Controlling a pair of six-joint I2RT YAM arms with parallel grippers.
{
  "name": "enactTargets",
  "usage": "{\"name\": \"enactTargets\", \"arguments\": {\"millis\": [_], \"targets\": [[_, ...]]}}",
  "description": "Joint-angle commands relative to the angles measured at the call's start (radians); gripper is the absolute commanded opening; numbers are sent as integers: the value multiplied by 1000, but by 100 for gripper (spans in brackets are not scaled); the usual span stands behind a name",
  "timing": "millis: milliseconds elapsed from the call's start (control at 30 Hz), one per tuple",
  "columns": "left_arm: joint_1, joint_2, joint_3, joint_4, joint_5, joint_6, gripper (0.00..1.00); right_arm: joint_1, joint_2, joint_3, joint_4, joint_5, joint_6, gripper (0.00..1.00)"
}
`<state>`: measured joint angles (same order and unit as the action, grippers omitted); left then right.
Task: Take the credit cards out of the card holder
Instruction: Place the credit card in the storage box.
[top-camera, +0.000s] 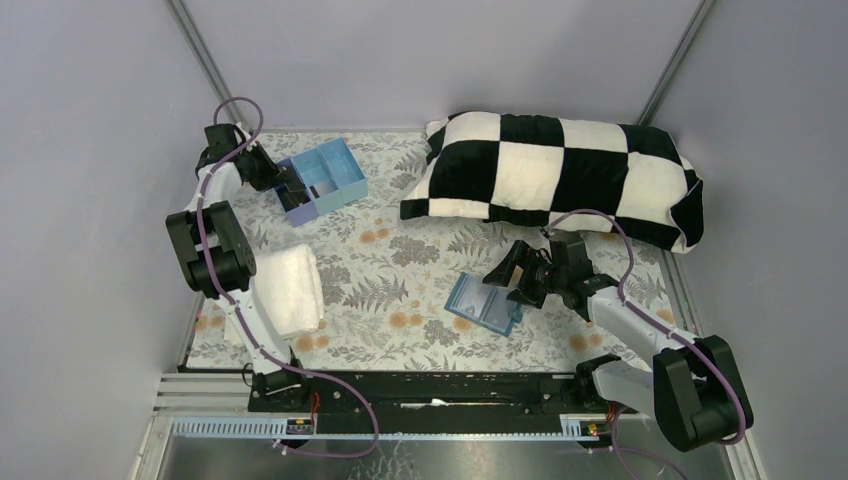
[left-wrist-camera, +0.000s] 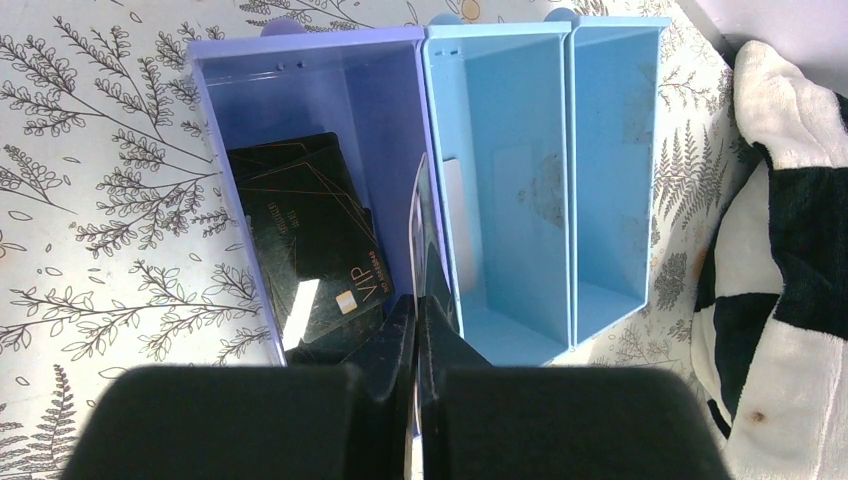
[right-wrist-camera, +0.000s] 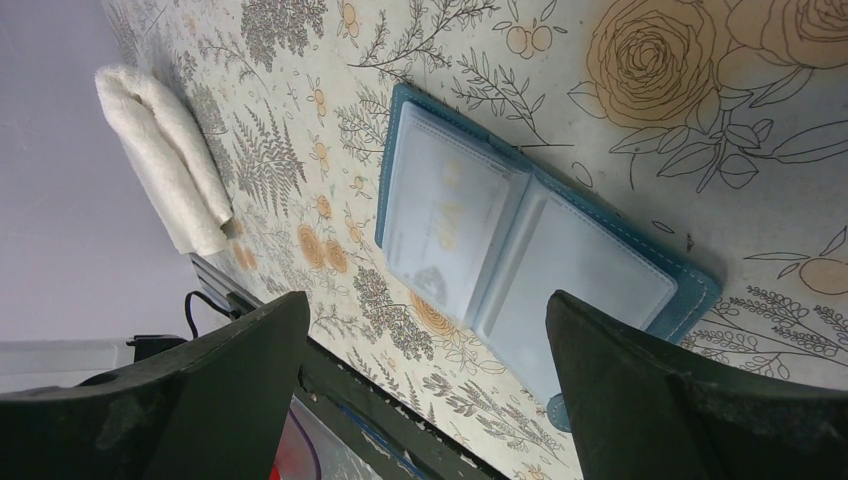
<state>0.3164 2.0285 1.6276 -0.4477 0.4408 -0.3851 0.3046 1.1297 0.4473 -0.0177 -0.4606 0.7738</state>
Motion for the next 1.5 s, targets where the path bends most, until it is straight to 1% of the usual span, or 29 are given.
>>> {"name": "enactTargets", "arguments": {"millis": [0, 133, 367, 433, 600, 700, 867, 1133, 1333, 1467], "targets": [[2, 11, -14, -8, -69, 26, 0, -4, 12, 20, 8, 6, 0, 96], [4, -14, -27, -12, -74, 29, 0, -4, 21, 19, 9, -1, 3, 95], [9, -64, -36, -25, -30, 27, 0, -4, 15, 17, 8, 2, 4, 95], [9, -81, -43, -24, -19, 28, 0, -4, 20, 16, 41, 0, 3, 95], [10, -92, -21, -86, -45, 55, 0, -4, 32, 16, 51, -15, 3, 95], [11, -133, -40, -84, -60, 60, 0, -4, 29, 14, 51, -15, 0, 95], [13, -168, -49, -78, -31, 61, 0, -5, 46, 15, 64, -26, -1, 96], [20, -142, -31, -85, 6, 60, 0, -4, 28, 5, 61, -21, 0, 95], [20, -72, -27, -71, 31, 55, 0, -4, 40, 12, 71, -28, 2, 95], [20, -27, -15, -71, 15, 58, 0, -4, 45, 18, 68, -29, -3, 96]]}}
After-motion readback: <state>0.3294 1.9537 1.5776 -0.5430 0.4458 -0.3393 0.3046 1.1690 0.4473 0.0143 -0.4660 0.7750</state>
